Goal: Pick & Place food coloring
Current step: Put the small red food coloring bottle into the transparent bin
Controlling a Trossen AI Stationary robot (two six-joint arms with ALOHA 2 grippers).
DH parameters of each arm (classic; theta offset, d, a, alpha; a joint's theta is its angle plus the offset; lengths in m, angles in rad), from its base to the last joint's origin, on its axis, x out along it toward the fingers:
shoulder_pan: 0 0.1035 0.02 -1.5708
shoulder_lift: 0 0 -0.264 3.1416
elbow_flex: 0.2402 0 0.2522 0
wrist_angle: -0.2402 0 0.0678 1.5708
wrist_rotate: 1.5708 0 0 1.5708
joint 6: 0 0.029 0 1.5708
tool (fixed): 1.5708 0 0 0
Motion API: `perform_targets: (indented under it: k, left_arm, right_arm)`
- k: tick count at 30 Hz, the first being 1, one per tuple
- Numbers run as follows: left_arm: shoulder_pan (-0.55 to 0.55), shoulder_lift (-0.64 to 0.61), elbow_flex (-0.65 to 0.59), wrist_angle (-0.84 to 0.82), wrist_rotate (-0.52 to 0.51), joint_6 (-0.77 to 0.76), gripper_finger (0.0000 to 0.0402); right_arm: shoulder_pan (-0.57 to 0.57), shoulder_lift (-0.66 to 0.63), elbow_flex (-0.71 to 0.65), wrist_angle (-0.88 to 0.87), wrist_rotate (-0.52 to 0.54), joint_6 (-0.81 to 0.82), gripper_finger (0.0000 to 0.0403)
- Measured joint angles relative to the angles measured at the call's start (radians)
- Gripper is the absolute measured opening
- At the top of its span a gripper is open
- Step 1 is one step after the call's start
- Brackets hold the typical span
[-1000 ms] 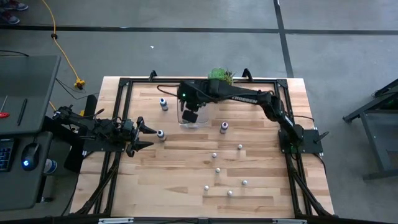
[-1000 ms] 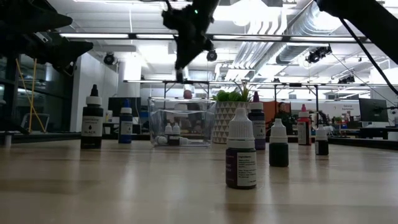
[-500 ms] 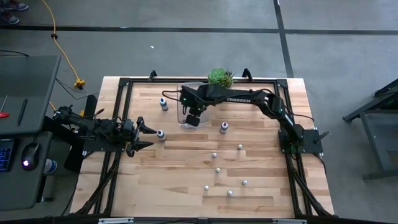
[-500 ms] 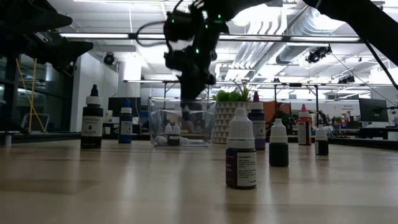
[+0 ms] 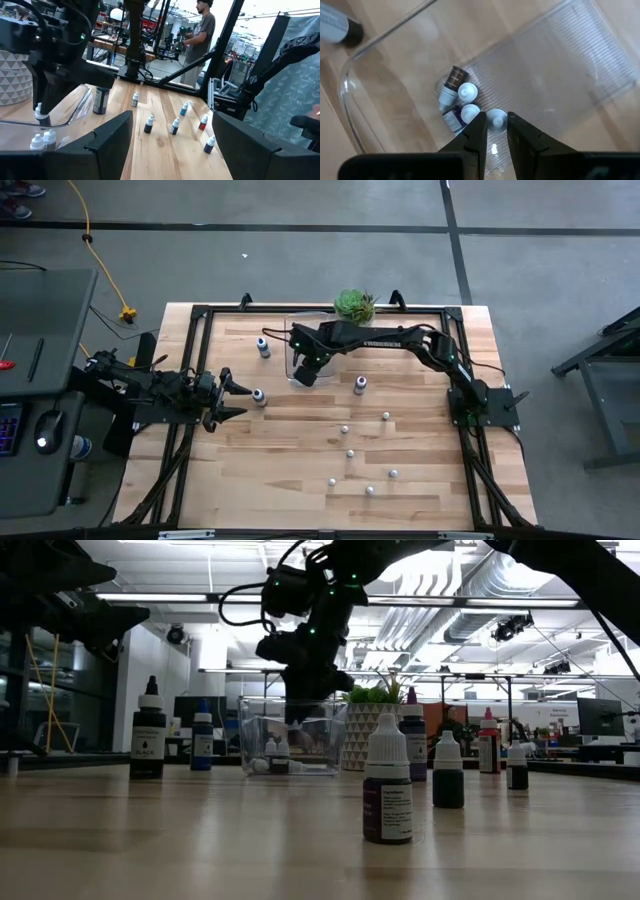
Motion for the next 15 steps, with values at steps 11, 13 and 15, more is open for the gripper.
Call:
perform_targets:
  k: [11, 13, 15]
  left_arm:
    - [0.000, 0.000, 0.000, 0.000, 0.000, 0.000, 0.0271]
    - [0.000, 0.000, 0.000, 0.000, 0.000, 0.000, 0.0271]
    - [0.000, 0.000, 0.000, 0.000, 0.000, 0.000, 0.0271]
  right_arm:
    - [0.000, 0.000, 0.000, -0.039, 0.025, 0.170, 0.0054]
    - [0.000, 0.000, 0.000, -0.042, 0.036, 0.192, 0.0057]
    - [0.001, 0.000, 0.000, -0.054, 0.054, 0.211, 0.0060]
